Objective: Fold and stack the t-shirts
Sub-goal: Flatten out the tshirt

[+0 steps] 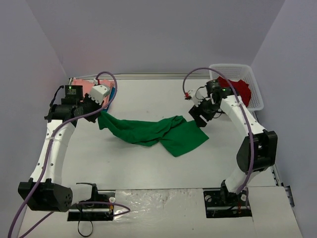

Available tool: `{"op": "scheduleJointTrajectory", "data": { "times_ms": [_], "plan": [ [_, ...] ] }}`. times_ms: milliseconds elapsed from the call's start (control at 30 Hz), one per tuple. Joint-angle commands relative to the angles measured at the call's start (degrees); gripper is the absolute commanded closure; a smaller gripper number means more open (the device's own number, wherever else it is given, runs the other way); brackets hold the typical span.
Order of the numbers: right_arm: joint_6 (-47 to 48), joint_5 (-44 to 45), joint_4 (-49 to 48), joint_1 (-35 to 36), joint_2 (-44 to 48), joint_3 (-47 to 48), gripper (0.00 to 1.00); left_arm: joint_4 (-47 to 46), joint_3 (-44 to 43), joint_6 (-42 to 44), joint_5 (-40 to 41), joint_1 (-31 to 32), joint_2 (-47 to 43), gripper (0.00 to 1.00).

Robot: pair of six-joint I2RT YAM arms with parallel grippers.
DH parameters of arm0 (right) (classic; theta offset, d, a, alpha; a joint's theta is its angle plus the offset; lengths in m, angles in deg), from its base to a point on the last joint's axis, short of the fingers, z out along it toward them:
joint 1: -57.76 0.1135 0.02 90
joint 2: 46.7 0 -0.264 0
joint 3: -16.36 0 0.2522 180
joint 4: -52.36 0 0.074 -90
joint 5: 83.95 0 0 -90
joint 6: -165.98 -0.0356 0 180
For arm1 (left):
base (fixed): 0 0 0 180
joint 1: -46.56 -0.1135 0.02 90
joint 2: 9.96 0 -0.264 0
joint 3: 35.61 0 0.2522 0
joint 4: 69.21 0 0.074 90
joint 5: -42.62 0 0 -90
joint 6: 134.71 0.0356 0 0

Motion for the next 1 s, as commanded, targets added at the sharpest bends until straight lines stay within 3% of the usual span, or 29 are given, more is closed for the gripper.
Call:
{"op": "scheduleJointTrajectory", "data": {
  "times_ms": [0, 100, 300, 433, 633, 967],
  "plan": [
    [-2.10, -1.65, 1.96, 8.32, 0.88, 1.83, 0.39, -1.86, 0.49, -1.20, -0.98, -0.33, 0.12, 0.98],
    [-2.80, -0.86, 1.70, 16.05, -1.32, 3.93, 0.40, -3.44, 1.11, -2.34, -0.80, -0.50, 0.47, 0.98],
    [-7.37, 5.38, -8.03, 31.25, -5.98, 6.48, 0.48, -7.75, 1.55, -7.52, -1.51, -0.59, 2.75, 0.98],
    [-8.60, 7.49, -13.49, 37.32, -9.23, 8.86, 0.49, -10.91, 2.69, -10.60, -0.28, -1.03, 3.81, 0.98],
    [-7.82, 10.74, -20.53, 44.09, -15.63, 11.14, 0.48, -11.10, 3.05, -15.17, -8.43, -7.87, 6.00, 0.98],
    [-7.02, 13.74, -26.07, 48.50, -27.51, 17.12, 0.47, -11.18, 3.93, -14.82, -8.71, -8.85, 7.50, 0.98]
  ]
}}
